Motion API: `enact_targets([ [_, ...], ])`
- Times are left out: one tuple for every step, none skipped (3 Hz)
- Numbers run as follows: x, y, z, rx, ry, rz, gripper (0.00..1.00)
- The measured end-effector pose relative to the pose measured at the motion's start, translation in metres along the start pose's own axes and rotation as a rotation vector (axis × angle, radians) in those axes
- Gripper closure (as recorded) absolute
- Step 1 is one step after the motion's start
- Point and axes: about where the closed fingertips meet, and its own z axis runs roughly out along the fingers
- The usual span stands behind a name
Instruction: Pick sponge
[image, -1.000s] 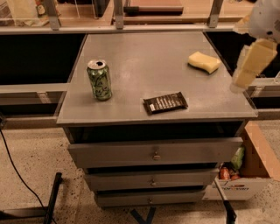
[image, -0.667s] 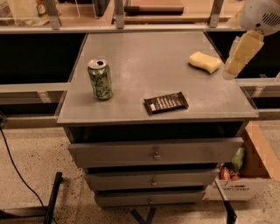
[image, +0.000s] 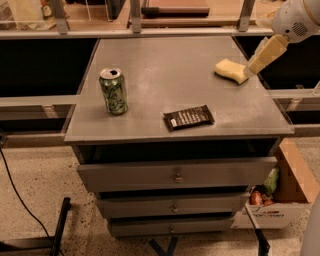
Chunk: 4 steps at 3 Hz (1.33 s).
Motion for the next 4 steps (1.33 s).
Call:
enact_targets([
  [0.0, 0.0, 0.0, 0.0, 0.0, 0.0, 0.0],
  [0.012, -0.01, 0.01, 0.03, -0.047, 0.092, 0.0],
  [0.026, -0.027, 0.023, 0.094, -0.12, 0.226, 0.0],
  [0.042, -0.041, 0.046, 0.139, -0.158, 0.332, 0.0],
])
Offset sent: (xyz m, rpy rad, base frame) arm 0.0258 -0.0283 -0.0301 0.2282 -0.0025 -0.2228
